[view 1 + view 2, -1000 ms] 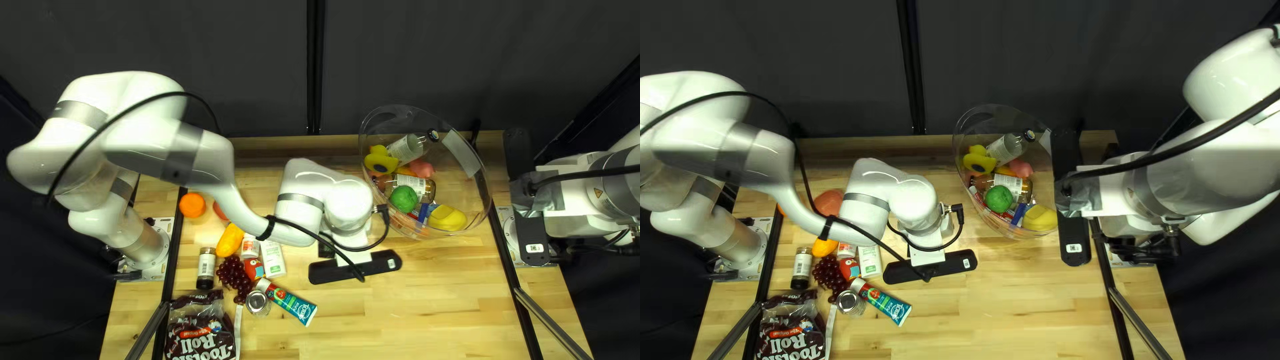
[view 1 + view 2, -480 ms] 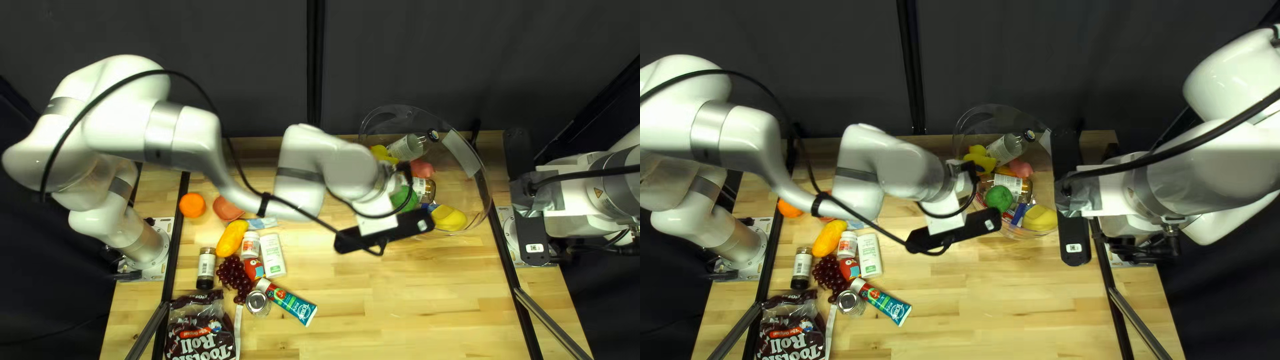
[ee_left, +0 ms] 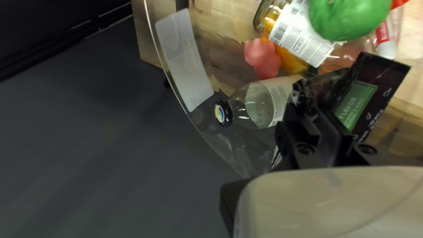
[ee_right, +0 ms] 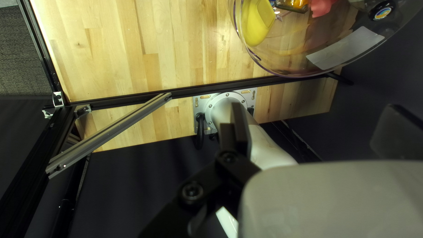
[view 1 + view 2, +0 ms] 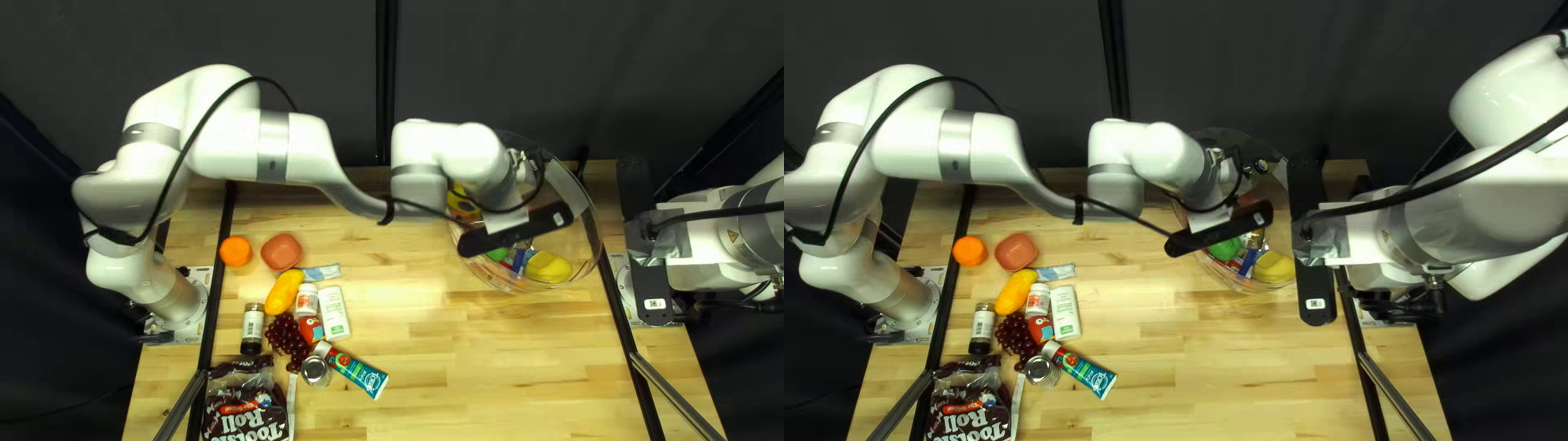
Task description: Pick up trash and place into trash bin
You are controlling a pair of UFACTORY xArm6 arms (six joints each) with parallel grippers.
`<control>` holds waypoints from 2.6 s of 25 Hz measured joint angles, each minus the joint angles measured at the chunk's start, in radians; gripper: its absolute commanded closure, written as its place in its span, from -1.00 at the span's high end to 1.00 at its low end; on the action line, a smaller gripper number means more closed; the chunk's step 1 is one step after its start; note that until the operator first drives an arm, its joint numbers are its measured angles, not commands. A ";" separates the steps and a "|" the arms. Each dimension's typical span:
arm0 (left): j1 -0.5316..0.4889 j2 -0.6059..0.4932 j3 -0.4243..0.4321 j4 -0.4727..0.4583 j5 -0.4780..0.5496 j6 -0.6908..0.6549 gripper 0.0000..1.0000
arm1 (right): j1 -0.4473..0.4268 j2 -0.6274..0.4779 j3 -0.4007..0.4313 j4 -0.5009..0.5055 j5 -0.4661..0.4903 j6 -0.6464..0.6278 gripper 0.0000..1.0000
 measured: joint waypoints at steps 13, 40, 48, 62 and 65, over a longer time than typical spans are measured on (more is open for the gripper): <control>-0.275 -0.115 0.173 -0.061 0.212 -0.222 1.00 | 0.000 0.000 0.000 0.000 0.000 0.000 1.00; -0.626 -0.148 0.640 -0.249 0.109 -0.794 1.00 | 0.000 0.000 0.000 0.000 0.000 0.000 1.00; -0.662 -0.258 0.794 -0.206 0.085 -1.010 1.00 | 0.000 0.000 0.000 0.000 0.000 0.000 1.00; -0.632 -0.364 0.965 -0.151 0.007 -1.175 1.00 | 0.000 0.000 0.000 0.000 0.000 0.000 1.00; -0.620 -0.367 0.982 -0.152 -0.012 -1.178 1.00 | 0.000 0.000 0.000 0.000 0.000 0.000 1.00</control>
